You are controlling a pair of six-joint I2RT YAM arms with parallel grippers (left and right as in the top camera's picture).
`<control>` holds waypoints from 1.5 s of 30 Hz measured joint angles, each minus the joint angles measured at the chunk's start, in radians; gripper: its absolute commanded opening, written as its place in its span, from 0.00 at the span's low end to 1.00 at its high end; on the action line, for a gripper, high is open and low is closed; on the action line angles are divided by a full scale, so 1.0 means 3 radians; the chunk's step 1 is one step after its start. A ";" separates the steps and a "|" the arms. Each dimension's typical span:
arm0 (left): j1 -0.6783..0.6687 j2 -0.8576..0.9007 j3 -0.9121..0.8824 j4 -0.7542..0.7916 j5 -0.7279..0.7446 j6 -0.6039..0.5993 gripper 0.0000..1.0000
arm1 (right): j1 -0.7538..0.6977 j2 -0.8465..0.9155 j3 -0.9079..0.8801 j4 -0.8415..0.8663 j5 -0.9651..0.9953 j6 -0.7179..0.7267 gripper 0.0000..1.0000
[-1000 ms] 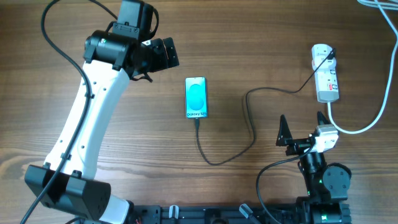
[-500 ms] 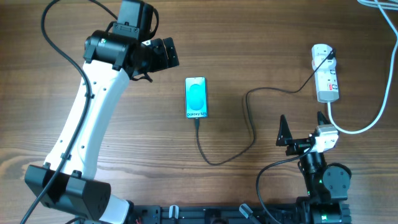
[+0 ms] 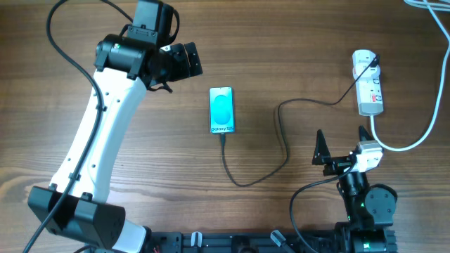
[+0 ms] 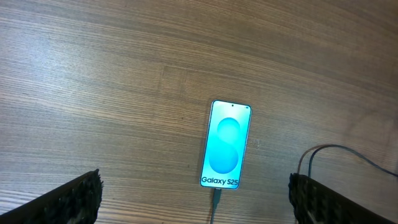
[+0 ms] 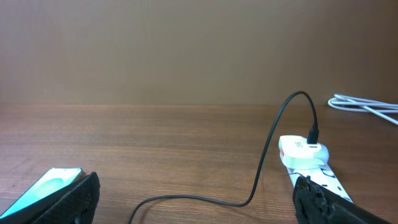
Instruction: Plug charger to phone and switch on socket
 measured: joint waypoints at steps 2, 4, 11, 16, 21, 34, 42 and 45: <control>0.0000 -0.0001 0.0001 0.0000 0.0000 0.0000 1.00 | 0.0000 0.0000 0.0000 0.0000 0.0000 0.0000 1.00; 0.0000 0.0000 0.0001 0.0000 0.0000 0.0000 1.00 | 0.0000 0.0000 0.0000 0.0000 0.0000 0.0000 1.00; 0.0000 -0.0001 0.0000 0.0000 -0.0041 0.0015 1.00 | 0.0000 0.0000 0.0001 0.0000 0.0000 0.0000 1.00; 0.0000 -0.0001 0.0001 -0.0004 -0.0062 0.0017 1.00 | 0.0000 0.0000 0.0001 0.0000 0.0000 0.0000 1.00; 0.0000 -0.0088 -0.0195 0.0102 -0.0072 0.0028 1.00 | 0.0000 0.0000 0.0000 0.0000 0.0000 0.0000 1.00; 0.0254 -0.1152 -0.1592 0.0621 -0.0225 0.0146 1.00 | 0.0000 -0.0004 0.0000 0.0001 0.0001 0.0000 1.00; 0.0491 -0.1780 -0.2299 0.1256 0.0075 0.0806 1.00 | 0.0000 -0.0004 0.0000 0.0000 0.0001 0.0000 1.00; 0.0586 -0.2037 -0.2543 0.1399 0.0177 0.0980 1.00 | 0.0000 -0.0004 0.0000 0.0001 0.0001 0.0000 1.00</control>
